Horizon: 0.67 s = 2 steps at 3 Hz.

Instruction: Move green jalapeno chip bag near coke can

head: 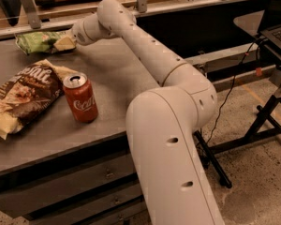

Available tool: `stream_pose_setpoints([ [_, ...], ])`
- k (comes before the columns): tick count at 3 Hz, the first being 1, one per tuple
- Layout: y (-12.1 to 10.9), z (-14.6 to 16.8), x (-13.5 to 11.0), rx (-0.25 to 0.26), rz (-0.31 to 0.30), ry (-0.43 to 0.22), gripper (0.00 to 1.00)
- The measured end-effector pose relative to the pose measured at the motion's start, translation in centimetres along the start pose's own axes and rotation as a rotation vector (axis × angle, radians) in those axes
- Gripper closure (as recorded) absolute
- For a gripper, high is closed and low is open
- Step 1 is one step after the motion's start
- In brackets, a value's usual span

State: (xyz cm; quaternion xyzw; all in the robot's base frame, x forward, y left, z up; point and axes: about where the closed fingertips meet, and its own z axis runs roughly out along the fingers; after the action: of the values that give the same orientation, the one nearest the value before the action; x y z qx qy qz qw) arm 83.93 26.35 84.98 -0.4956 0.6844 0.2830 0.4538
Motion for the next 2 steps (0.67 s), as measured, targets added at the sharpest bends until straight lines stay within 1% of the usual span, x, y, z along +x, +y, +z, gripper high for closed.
stream_pose_setpoints([
  [1,-0.8,-1.7,0.3,0.043,0.008,0.018,0.94],
  [2,-1.5,-5.4,0.7,0.123,0.03,0.043,1.0],
])
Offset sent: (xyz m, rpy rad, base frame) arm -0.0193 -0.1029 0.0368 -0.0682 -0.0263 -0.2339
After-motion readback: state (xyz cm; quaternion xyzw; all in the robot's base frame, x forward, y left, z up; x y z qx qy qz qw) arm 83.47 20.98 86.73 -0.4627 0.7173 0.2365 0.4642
